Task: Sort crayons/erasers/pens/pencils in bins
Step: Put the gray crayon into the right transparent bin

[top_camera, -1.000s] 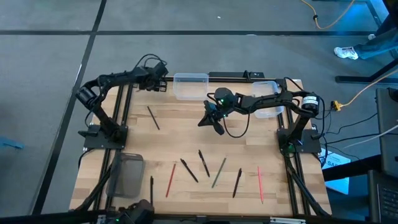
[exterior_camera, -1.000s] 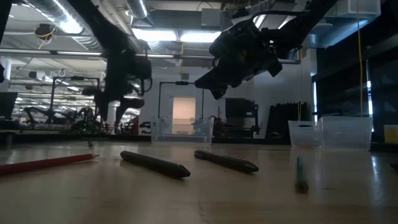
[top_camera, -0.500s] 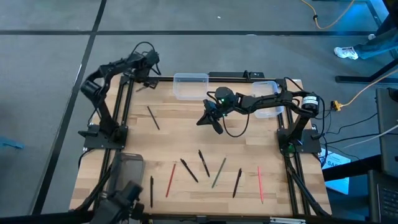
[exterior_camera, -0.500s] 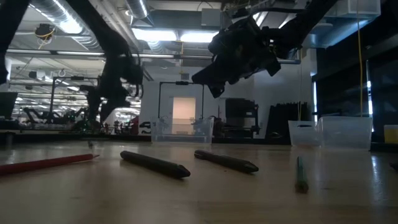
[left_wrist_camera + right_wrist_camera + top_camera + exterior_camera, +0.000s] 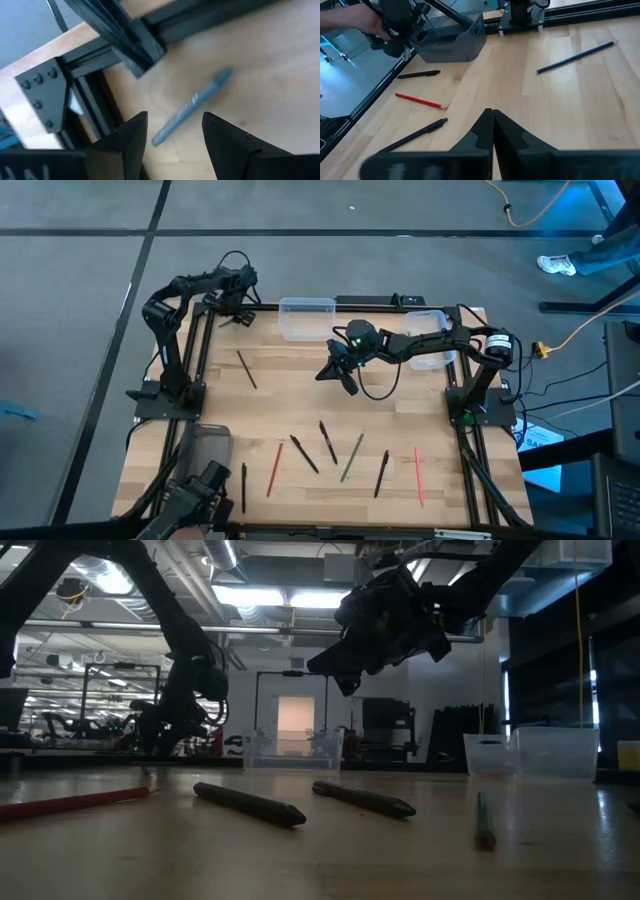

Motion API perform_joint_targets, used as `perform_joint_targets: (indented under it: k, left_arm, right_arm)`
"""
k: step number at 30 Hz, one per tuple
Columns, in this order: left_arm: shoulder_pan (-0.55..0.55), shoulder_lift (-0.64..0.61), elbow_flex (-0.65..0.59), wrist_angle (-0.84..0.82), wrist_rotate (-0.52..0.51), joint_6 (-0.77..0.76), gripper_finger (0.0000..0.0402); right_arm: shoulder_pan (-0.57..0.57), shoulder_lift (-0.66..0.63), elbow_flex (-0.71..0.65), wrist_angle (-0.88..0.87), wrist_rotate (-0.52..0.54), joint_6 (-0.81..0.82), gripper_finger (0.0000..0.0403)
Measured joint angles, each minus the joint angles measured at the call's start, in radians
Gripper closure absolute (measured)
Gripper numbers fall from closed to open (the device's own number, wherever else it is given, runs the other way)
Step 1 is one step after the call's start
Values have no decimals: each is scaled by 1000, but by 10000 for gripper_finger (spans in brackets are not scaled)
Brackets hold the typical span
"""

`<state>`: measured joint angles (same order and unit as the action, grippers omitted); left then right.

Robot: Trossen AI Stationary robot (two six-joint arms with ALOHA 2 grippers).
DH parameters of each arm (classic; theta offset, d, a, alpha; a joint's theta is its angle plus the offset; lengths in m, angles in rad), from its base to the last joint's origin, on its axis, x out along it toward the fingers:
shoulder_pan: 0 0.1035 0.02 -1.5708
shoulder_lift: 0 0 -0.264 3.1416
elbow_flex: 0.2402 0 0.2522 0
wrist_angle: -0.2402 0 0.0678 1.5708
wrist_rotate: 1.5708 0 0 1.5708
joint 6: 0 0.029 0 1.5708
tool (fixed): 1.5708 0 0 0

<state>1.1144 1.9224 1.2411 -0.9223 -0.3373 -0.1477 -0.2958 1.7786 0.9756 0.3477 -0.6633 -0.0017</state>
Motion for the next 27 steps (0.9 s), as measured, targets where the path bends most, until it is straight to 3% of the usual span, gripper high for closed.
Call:
perform_joint_targets:
  k: [12, 18, 21, 27]
  left_arm:
    - [-5, 0, 0, 9, -8, -51, 222]
    - [-15, 2, 1, -27, 6, -163, 233]
    - [-24, 2, 2, -50, 67, -208, 233]
    - [-57, -5, 2, -45, 59, -438, 234]
  right_arm:
    - [0, 0, 0, -2, 0, -10, 392]
    - [0, 0, 0, -11, 27, -32, 392]
    - [0, 0, 0, -13, 29, -35, 392]
    - [0, 0, 0, -9, 59, -56, 392]
